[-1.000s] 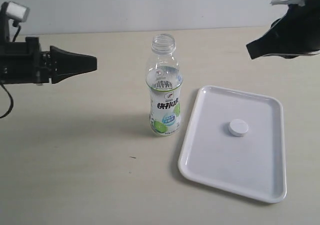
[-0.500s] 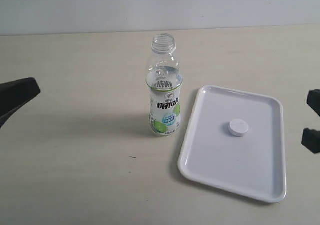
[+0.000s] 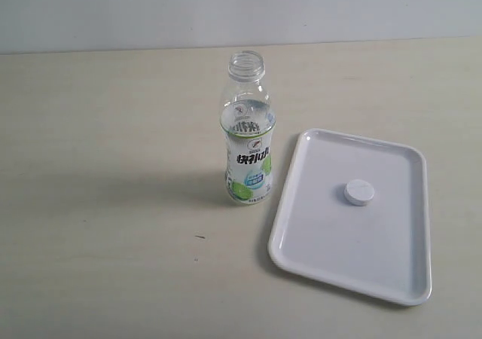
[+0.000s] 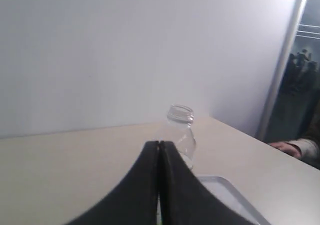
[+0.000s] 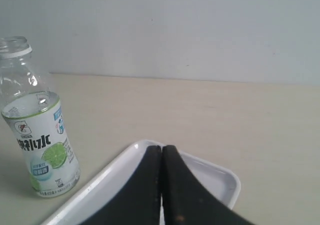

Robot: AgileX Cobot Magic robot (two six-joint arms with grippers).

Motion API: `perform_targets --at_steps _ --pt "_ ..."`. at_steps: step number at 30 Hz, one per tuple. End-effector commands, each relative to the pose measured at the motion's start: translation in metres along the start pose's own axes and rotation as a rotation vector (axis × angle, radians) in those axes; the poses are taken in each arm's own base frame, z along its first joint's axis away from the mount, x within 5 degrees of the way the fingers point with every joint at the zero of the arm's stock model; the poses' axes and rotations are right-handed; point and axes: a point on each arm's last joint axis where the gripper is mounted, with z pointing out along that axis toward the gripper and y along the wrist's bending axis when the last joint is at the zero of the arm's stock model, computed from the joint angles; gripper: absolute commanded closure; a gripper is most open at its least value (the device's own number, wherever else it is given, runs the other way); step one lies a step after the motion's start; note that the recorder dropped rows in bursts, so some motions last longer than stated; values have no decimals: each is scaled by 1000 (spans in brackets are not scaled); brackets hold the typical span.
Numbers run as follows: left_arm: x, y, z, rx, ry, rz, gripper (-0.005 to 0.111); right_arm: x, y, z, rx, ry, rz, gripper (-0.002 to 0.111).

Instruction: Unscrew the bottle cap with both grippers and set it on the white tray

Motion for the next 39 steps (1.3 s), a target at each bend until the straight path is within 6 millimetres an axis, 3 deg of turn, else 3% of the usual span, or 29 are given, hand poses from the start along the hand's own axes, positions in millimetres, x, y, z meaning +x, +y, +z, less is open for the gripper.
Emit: perform_targets --at_steps 1,11,24,39 --pt "-3 0 -9 -97 -61 -15 107 0 0 -4 0 -30 -7 108" --pt "-12 -18 -32 -139 -241 139 107 0 0 -5 -2 -37 -5 108" --pt "5 -47 -31 201 -96 313 107 0 0 -5 -5 -32 128 108" --pt "19 -48 -31 230 47 421 107 1 0 -5 -4 -25 96 108"
